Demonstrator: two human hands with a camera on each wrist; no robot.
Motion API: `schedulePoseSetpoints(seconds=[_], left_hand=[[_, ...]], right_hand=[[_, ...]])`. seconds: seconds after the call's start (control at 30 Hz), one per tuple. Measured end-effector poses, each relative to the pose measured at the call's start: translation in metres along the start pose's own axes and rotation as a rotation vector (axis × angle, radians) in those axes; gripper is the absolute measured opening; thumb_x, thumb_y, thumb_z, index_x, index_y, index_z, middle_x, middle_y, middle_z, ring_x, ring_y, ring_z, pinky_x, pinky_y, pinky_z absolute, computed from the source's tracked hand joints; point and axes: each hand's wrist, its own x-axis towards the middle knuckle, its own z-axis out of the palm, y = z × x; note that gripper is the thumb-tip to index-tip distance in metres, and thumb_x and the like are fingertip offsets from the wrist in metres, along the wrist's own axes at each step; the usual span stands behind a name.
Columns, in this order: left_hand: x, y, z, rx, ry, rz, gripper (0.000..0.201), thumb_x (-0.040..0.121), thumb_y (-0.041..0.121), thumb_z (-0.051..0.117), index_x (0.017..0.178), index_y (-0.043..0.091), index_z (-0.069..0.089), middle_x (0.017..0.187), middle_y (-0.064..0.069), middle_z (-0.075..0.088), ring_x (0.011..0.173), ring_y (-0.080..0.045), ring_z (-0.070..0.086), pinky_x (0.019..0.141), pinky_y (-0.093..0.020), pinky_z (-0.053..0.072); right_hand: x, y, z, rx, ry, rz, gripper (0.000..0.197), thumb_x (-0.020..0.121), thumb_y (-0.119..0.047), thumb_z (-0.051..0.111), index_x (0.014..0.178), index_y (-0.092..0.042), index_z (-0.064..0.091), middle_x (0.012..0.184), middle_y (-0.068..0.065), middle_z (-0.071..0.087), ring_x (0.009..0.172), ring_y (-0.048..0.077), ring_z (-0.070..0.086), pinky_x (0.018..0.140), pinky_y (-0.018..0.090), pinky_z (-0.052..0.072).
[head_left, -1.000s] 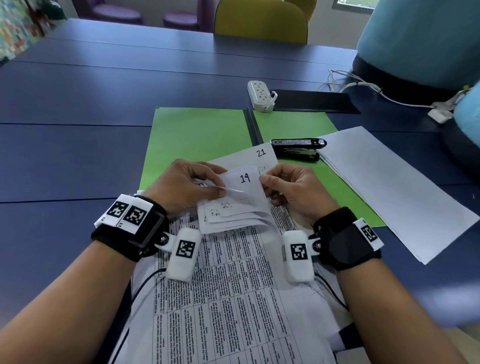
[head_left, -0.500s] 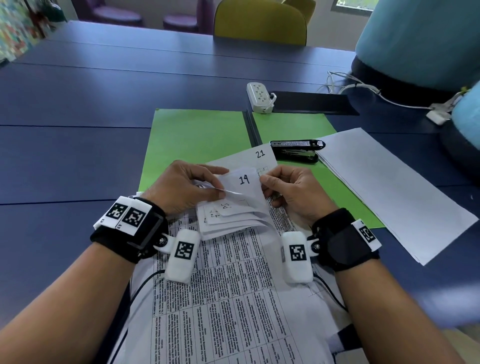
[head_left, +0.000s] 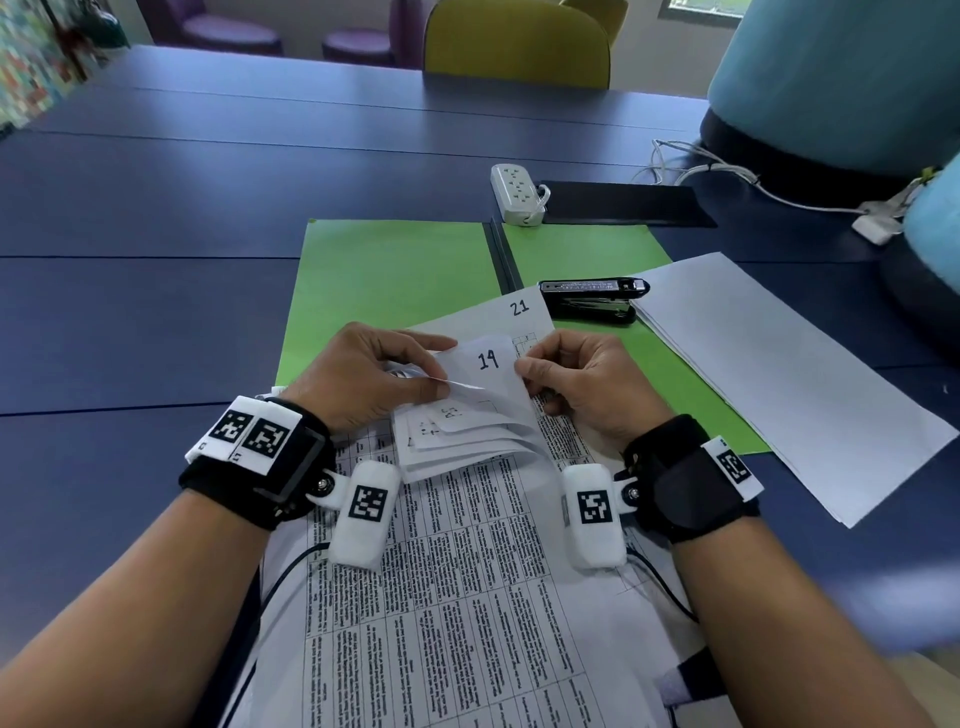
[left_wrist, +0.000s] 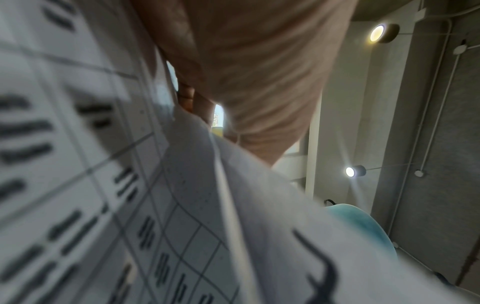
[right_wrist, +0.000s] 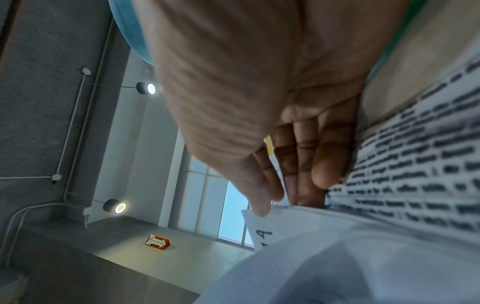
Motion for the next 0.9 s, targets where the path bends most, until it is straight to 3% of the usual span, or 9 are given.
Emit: schedulePoseSetpoints(seconds=[0.23,0.4,0.73,0.9], left_hand=[[-0.0001,0.0,-0.0003,0.007,-0.004,0.008,0.016,0.073,-0.003,0.084,0.075,0.012,0.078,0.109,0.015,0.076,0.107,-0.003,0.069,0.084,-0.009,0.049],[-0.0002,-0.0003,-0.0007,0.019,-0.001,0.01,0.016,0.073,-0.002,0.084,0.075,0.012,0.078,0.11,0.013,0.076,0.108,-0.003,0.069,0.086,-0.011,0.05],[-0.0011,0.002,0.0003,0.017,-0.001,0.006,0.015,0.074,-0.004,0.083,0.076,0.01,0.077,0.11,0.013,0.075,0.107,-0.002,0.069,0.084,-0.009,0.05],[-0.0014,0.0024,-0.0001,0.025,0.001,-0.001,0.014,0.074,0.0,0.084,0.075,0.012,0.077,0.107,0.019,0.075,0.106,0.0,0.069,0.085,-0.01,0.049]], right_hand=[[-0.0013,-0.002,0.0002,-0.05,-0.015,-0.021,0.015,0.079,-0.003,0.079,0.077,-0.007,0.065,0.066,0.006,0.062,0.05,0.012,0.051,0.045,0.02,0.044],[-0.0002,-0.0016,0.0,0.031,0.001,0.02,0.015,0.092,-0.01,0.066,0.077,-0.007,0.064,0.074,0.009,0.066,0.062,0.017,0.055,0.044,0.022,0.042],[-0.0027,-0.0022,0.0009,-0.017,-0.011,-0.021,0.012,0.081,-0.002,0.077,0.082,-0.001,0.065,0.063,0.005,0.062,0.047,0.009,0.049,0.042,0.019,0.041],[-0.0043,-0.0041,-0.0002,-0.066,-0.029,-0.032,0.013,0.08,-0.002,0.078,0.082,-0.005,0.065,0.069,0.006,0.063,0.051,0.01,0.051,0.046,0.02,0.045]])
